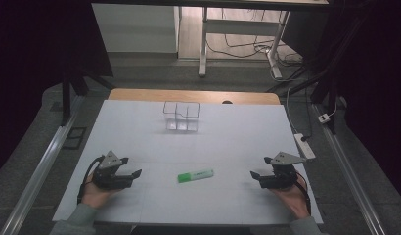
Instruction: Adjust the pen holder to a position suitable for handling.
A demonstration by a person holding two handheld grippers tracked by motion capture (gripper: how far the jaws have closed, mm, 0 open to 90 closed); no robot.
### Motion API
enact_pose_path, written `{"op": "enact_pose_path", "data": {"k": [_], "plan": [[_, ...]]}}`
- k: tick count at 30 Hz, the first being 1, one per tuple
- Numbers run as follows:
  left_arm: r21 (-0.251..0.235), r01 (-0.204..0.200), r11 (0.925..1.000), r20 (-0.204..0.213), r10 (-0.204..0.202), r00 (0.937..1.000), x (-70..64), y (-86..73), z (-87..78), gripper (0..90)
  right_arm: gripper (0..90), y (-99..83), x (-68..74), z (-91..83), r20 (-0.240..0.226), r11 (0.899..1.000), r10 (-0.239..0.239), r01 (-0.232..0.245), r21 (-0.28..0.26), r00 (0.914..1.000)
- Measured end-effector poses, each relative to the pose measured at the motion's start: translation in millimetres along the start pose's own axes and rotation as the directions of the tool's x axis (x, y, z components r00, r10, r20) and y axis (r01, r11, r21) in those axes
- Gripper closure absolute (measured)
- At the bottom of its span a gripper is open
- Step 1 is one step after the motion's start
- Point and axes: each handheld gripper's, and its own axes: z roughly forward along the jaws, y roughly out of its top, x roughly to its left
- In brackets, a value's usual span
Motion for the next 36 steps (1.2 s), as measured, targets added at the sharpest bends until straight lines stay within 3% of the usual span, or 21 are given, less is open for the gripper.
{"op": "enact_pose_path", "data": {"k": [8, 36], "plan": [[-0.003, 0.002, 1.0000, 0.001, -0.002, 1.0000, 1.0, 0.1, -0.4, 28.1, 19.8, -0.4, 1.4, 1.2, -0.018, 1.000, -0.006, 0.006, 0.003, 0.9998], [0.006, 0.018, 0.9998, -0.019, -0.018, 0.9997, 7.7, 8.3, 3.2, 28.9, 21.9, -1.5, 2.3, 3.3, -0.019, 1.000, 0.004, -0.004, 0.012, 0.9998]]}}
